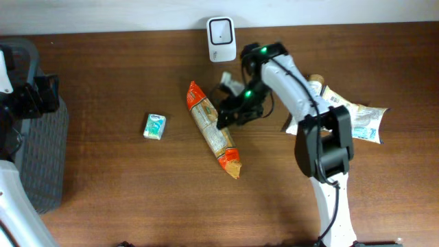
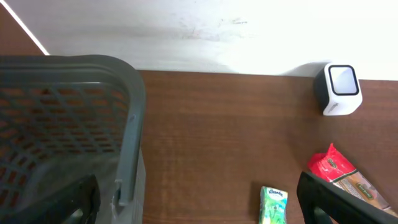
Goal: Scan the item barcode
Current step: 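Lift the spaghetti package and carry it toward the scanner, then hold the spaghetti package barcode over the scanner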
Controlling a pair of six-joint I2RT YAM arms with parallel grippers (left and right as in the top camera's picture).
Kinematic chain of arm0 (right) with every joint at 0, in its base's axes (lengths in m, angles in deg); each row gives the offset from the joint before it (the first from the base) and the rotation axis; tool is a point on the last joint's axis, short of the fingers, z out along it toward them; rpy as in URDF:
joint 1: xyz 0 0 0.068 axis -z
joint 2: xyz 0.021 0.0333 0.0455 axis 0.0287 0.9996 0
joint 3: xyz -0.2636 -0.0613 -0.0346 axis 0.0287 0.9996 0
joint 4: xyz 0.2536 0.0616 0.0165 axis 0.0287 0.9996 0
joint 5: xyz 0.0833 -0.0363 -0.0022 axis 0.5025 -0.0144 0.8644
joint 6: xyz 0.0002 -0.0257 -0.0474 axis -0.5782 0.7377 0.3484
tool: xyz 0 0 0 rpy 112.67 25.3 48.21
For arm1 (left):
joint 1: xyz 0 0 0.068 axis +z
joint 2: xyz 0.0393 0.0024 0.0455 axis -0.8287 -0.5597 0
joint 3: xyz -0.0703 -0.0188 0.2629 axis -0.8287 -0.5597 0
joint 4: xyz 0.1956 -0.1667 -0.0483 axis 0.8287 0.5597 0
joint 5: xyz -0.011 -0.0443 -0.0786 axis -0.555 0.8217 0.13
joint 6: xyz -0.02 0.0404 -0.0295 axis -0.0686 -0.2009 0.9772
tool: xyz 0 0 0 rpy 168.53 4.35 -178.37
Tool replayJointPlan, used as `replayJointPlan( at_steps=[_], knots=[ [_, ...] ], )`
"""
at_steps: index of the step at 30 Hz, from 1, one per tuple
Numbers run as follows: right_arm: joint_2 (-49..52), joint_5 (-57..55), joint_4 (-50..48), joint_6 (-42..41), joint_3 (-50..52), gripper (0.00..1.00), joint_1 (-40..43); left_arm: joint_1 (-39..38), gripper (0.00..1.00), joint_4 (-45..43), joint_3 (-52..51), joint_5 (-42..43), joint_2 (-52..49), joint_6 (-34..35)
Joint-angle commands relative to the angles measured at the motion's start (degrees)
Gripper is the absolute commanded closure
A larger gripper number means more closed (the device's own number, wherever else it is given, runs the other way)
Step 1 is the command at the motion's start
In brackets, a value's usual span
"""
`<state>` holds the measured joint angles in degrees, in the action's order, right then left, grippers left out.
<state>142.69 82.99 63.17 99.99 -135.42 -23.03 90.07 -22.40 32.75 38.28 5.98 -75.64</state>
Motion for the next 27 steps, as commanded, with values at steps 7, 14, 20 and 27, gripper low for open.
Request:
replayJointPlan(
  at_steps=[7,14,20,27],
  knots=[
    [-0.7,-14.0,-13.9,-9.1,10.7,0.79,-5.1,0.2,0.01,-0.1,0.6,0.6,0.6,-0.7],
    [-4.0,39.1,-0.7,11.3,6.6,0.82,7.3,0.2,0.01,-0.1,0.6,0.6,0.6,-0.7],
    [-4.5,52.1,14.0,12.9,0.5,0.96,11.4,0.2,0.01,-0.1,0.6,0.6,0.6,-0.7],
    [-19.5,52.1,14.0,4.6,-12.3,0.96,18.9,0.2,0.01,-0.1,0.6,0.6,0.6,-0.7]
  ],
)
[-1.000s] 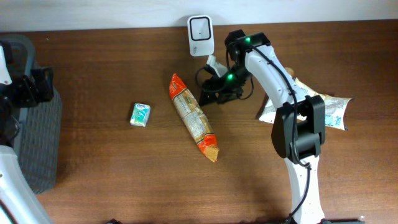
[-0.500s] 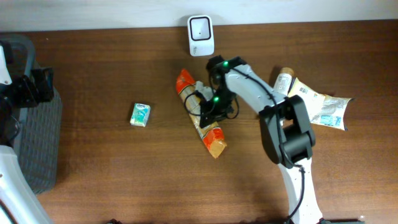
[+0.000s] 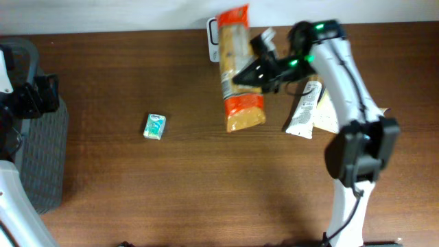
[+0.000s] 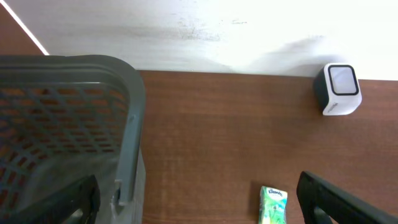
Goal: Scan the item barcode
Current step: 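Hold the spaghetti package barcode over the scanner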
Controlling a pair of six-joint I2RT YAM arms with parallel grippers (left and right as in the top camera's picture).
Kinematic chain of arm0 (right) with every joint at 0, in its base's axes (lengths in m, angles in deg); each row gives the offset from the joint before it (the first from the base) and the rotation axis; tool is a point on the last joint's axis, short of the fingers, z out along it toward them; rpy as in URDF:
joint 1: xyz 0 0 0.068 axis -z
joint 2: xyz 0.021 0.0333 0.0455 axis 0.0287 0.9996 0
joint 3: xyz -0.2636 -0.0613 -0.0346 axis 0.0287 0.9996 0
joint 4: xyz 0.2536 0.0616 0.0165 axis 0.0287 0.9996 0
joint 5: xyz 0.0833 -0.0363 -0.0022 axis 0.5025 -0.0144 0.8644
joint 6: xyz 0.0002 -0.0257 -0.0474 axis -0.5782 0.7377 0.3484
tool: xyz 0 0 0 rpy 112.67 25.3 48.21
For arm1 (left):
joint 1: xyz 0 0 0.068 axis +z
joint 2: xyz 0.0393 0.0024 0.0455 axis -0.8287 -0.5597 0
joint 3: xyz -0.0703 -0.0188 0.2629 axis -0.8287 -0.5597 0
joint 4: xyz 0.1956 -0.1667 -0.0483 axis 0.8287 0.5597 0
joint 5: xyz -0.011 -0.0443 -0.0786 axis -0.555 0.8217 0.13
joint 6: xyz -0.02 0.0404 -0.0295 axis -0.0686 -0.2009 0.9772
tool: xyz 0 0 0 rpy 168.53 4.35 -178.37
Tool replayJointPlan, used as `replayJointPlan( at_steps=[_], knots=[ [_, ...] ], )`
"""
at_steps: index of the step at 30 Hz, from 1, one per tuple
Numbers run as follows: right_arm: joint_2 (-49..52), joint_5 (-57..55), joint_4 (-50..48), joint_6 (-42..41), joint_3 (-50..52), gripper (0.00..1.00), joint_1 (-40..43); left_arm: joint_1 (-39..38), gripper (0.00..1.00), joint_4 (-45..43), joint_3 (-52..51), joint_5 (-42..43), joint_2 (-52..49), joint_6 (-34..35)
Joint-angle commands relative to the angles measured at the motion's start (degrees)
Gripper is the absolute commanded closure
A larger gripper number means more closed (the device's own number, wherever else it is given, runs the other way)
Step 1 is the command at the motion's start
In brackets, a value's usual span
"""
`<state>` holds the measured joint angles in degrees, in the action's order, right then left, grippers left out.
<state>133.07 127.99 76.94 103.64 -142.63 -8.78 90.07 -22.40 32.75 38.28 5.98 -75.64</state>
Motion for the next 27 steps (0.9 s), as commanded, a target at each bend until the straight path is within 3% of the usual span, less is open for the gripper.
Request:
replayJointPlan(
  at_steps=[1,12,15,18,22,24,27],
  knots=[
    [-11.1,7.1,0.2,1.0,-5.2,0.96,5.8,0.2,0.01,-0.1,0.6,0.6,0.6,-0.7],
    [-13.0,3.4,-2.8,1.2,-5.2,0.96,7.5,0.2,0.01,-0.1,0.6,0.6,0.6,-0.7],
    [-12.9,-17.4,-4.6,0.9,-5.2,0.96,3.3,0.2,0.01,-0.1,0.6,0.6,0.6,-0.7],
    [-12.9,-40.7,-9.5,-4.6,-5.2,0.96,-4.3,0.2,0.01,-0.1,0.6,0.6,0.6,-0.7],
    [-12.0,-78.9,-25.1,-6.5,-5.0,0.96,-18.1,0.2,0.01,-0.1,0.6,0.6,0.6,-0.7],
    [-10.6,-88.4,-33.4,1.2,-4.8,0.96,-22.0,0.2,0.01,-0.1,0.6,0.6,0.6,-0.7],
    [-5.9,-89.9,-44.2,23.5,-4.8,0.96,-22.2,0.2,0.01,-0.1,0.6,0.6,0.6,-0.7]
  ],
)
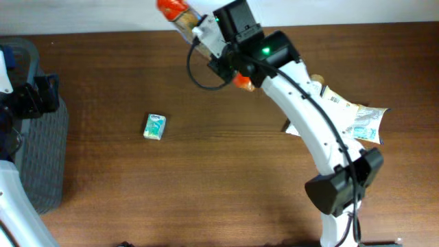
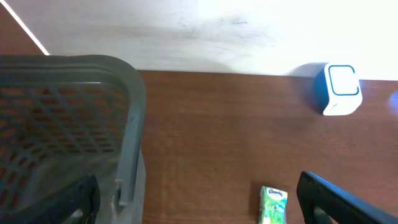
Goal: Scan the item barcode
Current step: 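Hold the spaghetti package barcode over the scanner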
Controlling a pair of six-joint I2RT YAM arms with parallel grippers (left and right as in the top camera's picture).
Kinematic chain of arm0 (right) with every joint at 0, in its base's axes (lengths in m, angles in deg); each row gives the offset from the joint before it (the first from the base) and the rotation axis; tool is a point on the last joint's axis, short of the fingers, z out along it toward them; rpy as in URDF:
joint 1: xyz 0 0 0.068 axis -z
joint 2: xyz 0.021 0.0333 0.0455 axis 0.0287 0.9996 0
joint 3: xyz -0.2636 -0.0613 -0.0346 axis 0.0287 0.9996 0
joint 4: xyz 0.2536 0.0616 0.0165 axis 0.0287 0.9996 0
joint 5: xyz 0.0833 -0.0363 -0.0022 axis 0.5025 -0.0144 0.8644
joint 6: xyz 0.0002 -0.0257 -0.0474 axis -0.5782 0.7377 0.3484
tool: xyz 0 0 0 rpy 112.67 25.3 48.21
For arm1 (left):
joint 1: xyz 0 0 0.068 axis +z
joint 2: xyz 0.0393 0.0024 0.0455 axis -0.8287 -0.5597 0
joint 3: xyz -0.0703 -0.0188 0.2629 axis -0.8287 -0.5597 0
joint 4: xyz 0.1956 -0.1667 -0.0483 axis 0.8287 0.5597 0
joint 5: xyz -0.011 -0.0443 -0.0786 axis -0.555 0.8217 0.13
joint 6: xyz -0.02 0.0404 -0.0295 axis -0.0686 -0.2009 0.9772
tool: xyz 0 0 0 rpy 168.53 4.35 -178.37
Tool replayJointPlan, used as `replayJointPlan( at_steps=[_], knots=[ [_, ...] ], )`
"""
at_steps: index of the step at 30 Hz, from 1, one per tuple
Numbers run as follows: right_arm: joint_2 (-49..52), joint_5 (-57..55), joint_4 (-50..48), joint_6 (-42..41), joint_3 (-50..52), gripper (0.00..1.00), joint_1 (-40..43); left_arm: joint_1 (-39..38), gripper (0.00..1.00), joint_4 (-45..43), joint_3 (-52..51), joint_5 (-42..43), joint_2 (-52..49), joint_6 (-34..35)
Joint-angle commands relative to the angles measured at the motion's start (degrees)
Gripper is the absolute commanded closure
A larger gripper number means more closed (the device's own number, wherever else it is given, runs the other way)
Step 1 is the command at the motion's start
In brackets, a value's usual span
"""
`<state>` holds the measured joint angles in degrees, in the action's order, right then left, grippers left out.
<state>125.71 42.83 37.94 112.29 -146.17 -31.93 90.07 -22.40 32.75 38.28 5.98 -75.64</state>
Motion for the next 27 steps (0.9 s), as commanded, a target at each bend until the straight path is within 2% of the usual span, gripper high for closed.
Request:
replayJointPlan(
  at_steps=[1,3,6,11,16,20,22,25,27],
  knots=[
    [3.0,-4.7,-8.5,18.7,-1.2,0.96,1.5,0.2,0.01,-0.1,0.6,0.6,0.6,-0.7],
    [6.3,-4.8,-16.6,23.4,-1.2,0.96,2.8,0.2,0.01,-0.1,0.6,0.6,0.6,-0.7],
    [15.9,-6.4,-34.6,24.0,-1.2,0.96,6.3,0.2,0.01,-0.1,0.6,0.6,0.6,-0.7],
    [25.7,-6.8,-53.7,24.1,-1.2,0.96,8.2,0.2,0.01,-0.1,0.6,0.6,0.6,-0.7],
    [26.3,-6.4,-54.7,33.6,-1.2,0.96,7.9,0.2,0.01,-0.1,0.6,0.6,0.6,-0.7],
    [26.2,-6.4,-54.7,35.1,-1.2,0.96,7.6,0.2,0.01,-0.1,0.6,0.6,0.6,-0.7],
    [25.1,-6.4,-54.5,41.9,-1.2,0.96,7.3,0.2,0.01,-0.1,0.6,0.6,0.6,-0.7],
    [23.7,-6.4,-54.5,42.2,-1.2,0.96,7.3,0.2,0.01,-0.1,0.6,0.6,0.6,-0.7],
    [23.6,-6.4,-54.1,47.8,-1.2,0.96,7.1,0.2,0.01,-0.1,0.6,0.6,0.6,-0.7]
  ],
)
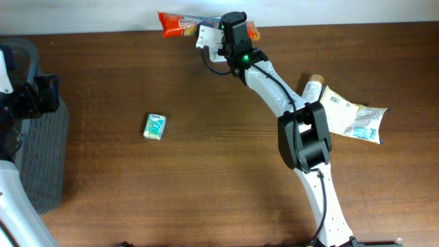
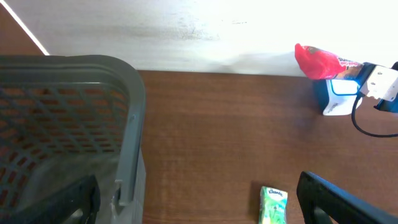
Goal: Scan the item barcode
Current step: 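Hold the spaghetti package barcode over the scanner, then lower the spaghetti package beside the tube, release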
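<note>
A long red and orange snack packet [image 1: 184, 24] hangs level along the table's back edge, with my right gripper [image 1: 223, 31] shut on it. In the left wrist view its red end [image 2: 317, 62] sits just above the white scanner [image 2: 339, 102], partly covering it. In the overhead view the scanner is hidden under the packet and the gripper. My left gripper [image 2: 199, 211] stays at the far left over the basket, open and holding nothing.
A grey mesh basket [image 2: 68, 124] fills the left edge of the table. A small green tissue pack [image 1: 155, 127] lies left of centre. Several other packets [image 1: 350, 116] and a tube [image 1: 312, 89] lie at the right. A white wall runs along the back.
The right gripper held the packet tilted and close under the overhead camera; now the packet is level at the back edge over the scanner. It has come into the left wrist view.
First the right gripper was at the packet lying mid-table. Then the packet was off the table, upright beside the scanner. Then it was higher and tilted near the back edge, and now it is level above the scanner. The left arm has stayed still.
</note>
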Controlling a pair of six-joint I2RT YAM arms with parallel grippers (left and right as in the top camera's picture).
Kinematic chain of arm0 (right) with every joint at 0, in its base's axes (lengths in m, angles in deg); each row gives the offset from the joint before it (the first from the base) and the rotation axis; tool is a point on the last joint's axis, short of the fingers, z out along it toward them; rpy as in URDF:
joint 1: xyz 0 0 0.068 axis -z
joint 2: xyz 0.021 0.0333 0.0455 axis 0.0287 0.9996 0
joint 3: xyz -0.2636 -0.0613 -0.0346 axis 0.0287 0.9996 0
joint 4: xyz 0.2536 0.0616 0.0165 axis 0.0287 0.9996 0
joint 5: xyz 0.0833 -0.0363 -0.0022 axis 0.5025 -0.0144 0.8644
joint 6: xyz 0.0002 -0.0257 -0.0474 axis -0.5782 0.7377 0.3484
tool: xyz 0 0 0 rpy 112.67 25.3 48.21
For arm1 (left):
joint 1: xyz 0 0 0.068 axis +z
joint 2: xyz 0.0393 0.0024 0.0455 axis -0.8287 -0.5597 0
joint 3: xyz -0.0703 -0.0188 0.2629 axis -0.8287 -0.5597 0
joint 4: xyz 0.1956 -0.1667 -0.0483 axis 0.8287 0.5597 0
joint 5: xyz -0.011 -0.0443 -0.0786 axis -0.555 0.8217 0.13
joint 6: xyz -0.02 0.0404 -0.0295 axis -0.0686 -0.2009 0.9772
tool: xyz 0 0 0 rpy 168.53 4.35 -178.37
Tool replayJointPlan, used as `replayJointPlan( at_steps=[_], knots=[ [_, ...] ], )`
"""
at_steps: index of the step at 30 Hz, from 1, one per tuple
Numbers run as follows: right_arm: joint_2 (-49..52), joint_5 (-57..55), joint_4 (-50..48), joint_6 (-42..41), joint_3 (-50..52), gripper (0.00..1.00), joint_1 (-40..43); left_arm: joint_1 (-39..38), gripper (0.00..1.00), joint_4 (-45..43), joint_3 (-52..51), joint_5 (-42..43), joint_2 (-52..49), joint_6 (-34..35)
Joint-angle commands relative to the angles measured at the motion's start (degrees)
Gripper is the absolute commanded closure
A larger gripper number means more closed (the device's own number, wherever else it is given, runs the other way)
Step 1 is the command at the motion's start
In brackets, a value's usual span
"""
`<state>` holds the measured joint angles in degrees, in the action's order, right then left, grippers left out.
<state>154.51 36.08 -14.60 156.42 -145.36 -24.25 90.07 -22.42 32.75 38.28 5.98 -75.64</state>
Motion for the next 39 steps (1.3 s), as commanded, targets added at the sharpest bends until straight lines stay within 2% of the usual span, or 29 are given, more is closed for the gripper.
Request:
replayJointPlan(
  at_steps=[1,6,10,13,14,18,21,22,23,26,29,32,34,35,37,39],
  knots=[
    [-5.2,0.4,-1.5,4.4,-2.0,0.96,-0.6,0.2,0.01,-0.1,0.6,0.6,0.6,-0.7],
    [-5.6,1.1,-1.1,4.4,-2.0,0.96,-1.0,0.2,0.01,-0.1,0.6,0.6,0.6,-0.7],
    [-10.4,4.0,6.0,1.8,-2.0,0.96,-1.0,0.2,0.01,-0.1,0.6,0.6,0.6,-0.7],
    [-17.7,8.3,14.2,-11.2,-2.0,0.96,-1.0,0.2,0.01,-0.1,0.6,0.6,0.6,-0.7],
    [-20.5,9.4,17.9,-18.6,-2.0,0.96,-1.0,0.2,0.01,-0.1,0.6,0.6,0.6,-0.7],
    [-31.4,20.7,45.2,-53.6,-2.0,0.96,-0.2,0.2,0.01,-0.1,0.6,0.6,0.6,-0.7],
    [-33.5,25.3,65.3,-64.0,-2.0,0.96,1.8,0.2,0.01,-0.1,0.6,0.6,0.6,-0.7],
    [-32.4,25.3,76.7,-64.5,-1.4,0.96,3.3,0.2,0.01,-0.1,0.6,0.6,0.6,-0.7],
    [-31.8,25.3,80.1,-64.5,0.1,0.96,4.2,0.2,0.01,-0.1,0.6,0.6,0.6,-0.7],
    [-31.3,25.3,78.8,-68.2,11.5,0.96,7.9,0.2,0.01,-0.1,0.6,0.6,0.6,-0.7],
    [-31.3,25.0,68.8,-76.5,26.1,0.96,13.8,0.2,0.01,-0.1,0.6,0.6,0.6,-0.7],
    [-31.3,24.8,61.2,-77.8,37.6,0.96,18.1,0.2,0.01,-0.1,0.6,0.6,0.6,-0.7],
    [-31.3,24.8,60.9,-77.7,40.2,0.33,19.8,0.2,0.01,-0.1,0.6,0.6,0.6,-0.7],
    [-31.4,24.9,61.3,-76.9,39.9,0.28,20.5,0.2,0.01,-0.1,0.6,0.6,0.6,-0.7],
    [-31.5,26.0,66.5,-76.6,35.2,0.24,22.8,0.2,0.01,-0.1,0.6,0.6,0.6,-0.7],
    [-31.5,32.4,75.3,-67.9,25.6,0.23,24.1,0.2,0.01,-0.1,0.6,0.6,0.6,-0.7]
  ],
)
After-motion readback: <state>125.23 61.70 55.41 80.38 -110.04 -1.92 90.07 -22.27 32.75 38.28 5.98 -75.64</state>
